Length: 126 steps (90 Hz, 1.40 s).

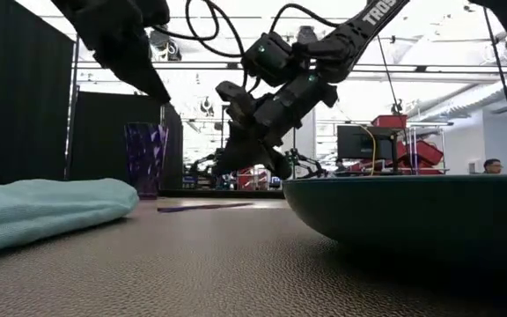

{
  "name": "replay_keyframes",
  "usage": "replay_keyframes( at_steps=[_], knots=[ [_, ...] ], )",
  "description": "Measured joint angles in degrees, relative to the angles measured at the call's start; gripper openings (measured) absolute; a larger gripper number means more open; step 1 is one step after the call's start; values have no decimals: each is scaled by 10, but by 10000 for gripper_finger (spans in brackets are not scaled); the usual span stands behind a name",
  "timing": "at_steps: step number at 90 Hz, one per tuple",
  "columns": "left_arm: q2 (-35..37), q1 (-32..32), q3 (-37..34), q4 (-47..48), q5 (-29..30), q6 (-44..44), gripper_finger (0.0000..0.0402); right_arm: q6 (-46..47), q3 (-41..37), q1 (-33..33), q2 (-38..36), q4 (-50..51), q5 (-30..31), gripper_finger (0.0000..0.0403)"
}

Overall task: Set table place
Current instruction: Move the iridescent knife to the bottom right of the table, then adjust the gray mat

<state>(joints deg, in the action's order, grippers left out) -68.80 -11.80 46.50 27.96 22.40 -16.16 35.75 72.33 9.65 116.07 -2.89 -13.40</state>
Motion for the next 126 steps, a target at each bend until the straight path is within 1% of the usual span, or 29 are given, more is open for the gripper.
replay_keyframes(
  at_steps=[6, 22, 36, 47, 55, 68, 74, 82, 94, 99, 103, 110, 118, 126],
  knots=[
    [-1, 0, -1, 4, 0, 0, 0, 0, 3, -1, 5, 11, 0, 0],
    [-1, 0, -1, 0, 0, 0, 0, -4, 45, -3, 46, 18, -2, 0],
    [-1, -2, -1, 3, -1, -1, 0, -27, 91, -4, 89, 89, -3, 0],
    [-1, -5, -1, 2, -1, -1, 0, -55, 121, -7, 94, 161, 0, 0],
    [-1, -5, -1, 7, -3, -1, 0, -72, 125, -8, 84, 214, 4, 0],
    [-1, -7, -1, 11, -4, -1, 0, -99, 124, -7, 59, 321, 57, 0],
    [-1, -11, -1, 12, -4, -1, 0, -108, 123, -6, 49, 369, 92, 0],
    [-1, -15, -1, 13, -4, -1, 0, -113, 122, 1, 38, 412, 130, 0],
    [-1, -23, -1, 17, -4, -1, 0, -113, 122, 13, 20, 456, 155, 0],
    [-1, -26, -1, 18, -4, -1, 0, -112, 122, 14, 13, 437, 152, 0],
    [-1, -26, -1, 20, -4, -1, 0, -113, 122, 10, 7, 415, 137, 0],
    [-1, -26, -1, 24, 0, -1, 0, -114, 122, 0, -4, 395, 97, 0],
    [-1, -26, -1, 26, 2, -1, 0, -114, 123, -11, -5, 398, 51, 0],
    [-1, -26, -1, 26, 2, -1, 0, -112, 122, -20, -1, 395, 40, 0]
  ],
)
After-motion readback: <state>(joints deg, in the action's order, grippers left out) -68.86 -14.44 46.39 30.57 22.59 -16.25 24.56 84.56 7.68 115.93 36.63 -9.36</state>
